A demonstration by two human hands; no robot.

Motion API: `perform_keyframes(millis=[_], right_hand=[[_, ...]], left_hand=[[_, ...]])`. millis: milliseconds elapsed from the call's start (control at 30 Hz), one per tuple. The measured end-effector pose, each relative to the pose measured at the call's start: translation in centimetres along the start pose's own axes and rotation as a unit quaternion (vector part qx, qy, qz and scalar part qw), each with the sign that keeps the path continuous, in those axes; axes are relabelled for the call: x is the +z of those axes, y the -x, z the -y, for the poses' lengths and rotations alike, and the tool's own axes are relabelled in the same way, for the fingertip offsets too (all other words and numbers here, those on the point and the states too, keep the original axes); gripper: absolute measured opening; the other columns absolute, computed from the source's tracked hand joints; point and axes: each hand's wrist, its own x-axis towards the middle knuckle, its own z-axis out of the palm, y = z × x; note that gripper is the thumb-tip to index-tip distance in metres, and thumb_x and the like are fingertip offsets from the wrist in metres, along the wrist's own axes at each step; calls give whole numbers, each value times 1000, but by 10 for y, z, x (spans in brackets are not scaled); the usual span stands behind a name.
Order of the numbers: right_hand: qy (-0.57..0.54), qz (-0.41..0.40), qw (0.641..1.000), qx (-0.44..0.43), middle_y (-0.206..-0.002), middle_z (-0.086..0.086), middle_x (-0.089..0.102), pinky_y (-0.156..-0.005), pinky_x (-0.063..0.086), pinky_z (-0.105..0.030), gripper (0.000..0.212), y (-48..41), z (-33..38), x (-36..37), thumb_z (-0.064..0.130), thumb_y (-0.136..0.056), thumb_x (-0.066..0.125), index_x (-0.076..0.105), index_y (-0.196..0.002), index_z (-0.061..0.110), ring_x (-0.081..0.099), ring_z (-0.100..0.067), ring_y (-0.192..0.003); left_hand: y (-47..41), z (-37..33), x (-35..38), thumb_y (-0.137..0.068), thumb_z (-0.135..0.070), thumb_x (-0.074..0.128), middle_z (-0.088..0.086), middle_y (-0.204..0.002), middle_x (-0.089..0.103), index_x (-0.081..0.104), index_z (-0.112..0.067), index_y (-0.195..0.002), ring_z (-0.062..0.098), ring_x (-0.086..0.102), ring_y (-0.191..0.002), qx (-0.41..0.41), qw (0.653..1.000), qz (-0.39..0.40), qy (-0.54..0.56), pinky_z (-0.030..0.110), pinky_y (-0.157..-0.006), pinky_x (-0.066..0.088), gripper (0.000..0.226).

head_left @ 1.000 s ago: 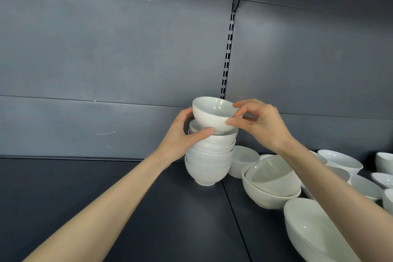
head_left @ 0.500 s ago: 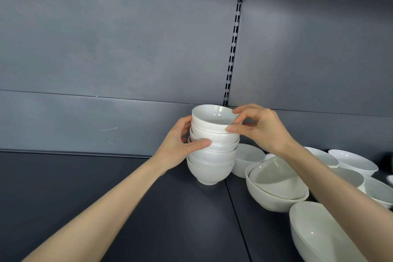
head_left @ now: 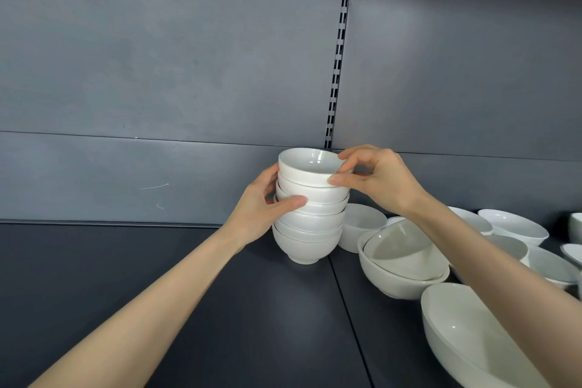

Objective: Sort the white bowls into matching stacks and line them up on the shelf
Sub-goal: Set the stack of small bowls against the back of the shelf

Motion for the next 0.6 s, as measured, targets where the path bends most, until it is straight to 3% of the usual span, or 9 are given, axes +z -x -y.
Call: perform_keyframes(millis=[267, 333, 600], right_hand=[[17, 7, 1000, 13, -106, 0, 64, -96, 48, -40, 15, 0, 2, 1, 22, -70, 83, 70, -74, 16, 62, -25, -103], [22, 6, 1000, 20, -106, 1, 64, -96, 48, -42, 16, 0, 3, 0, 23, -70, 82, 70, -76, 14, 62, -27, -103], [51, 1, 998, 27, -105, 5, 63, -98, 46, -35, 18, 2, 4, 0, 29, -73, 81, 70, -80, 16, 58, -15, -107]], left_hand=[[-1, 5, -4, -80, -14, 75, -18, -123, 60, 47, -27, -133, -8, 57, -109, 1, 1000, -1, -30, 12, -84, 48, 62], [-1, 3, -4, -78, -15, 77, -19, -120, 60, 48, -24, -133, -13, 58, -104, 2, 999, -14, -36, 8, -81, 47, 62], [4, -3, -2, -75, -20, 80, -27, -106, 59, 53, -30, -118, -20, 56, -92, 9, 993, -61, -98, 0, -75, 44, 52]])
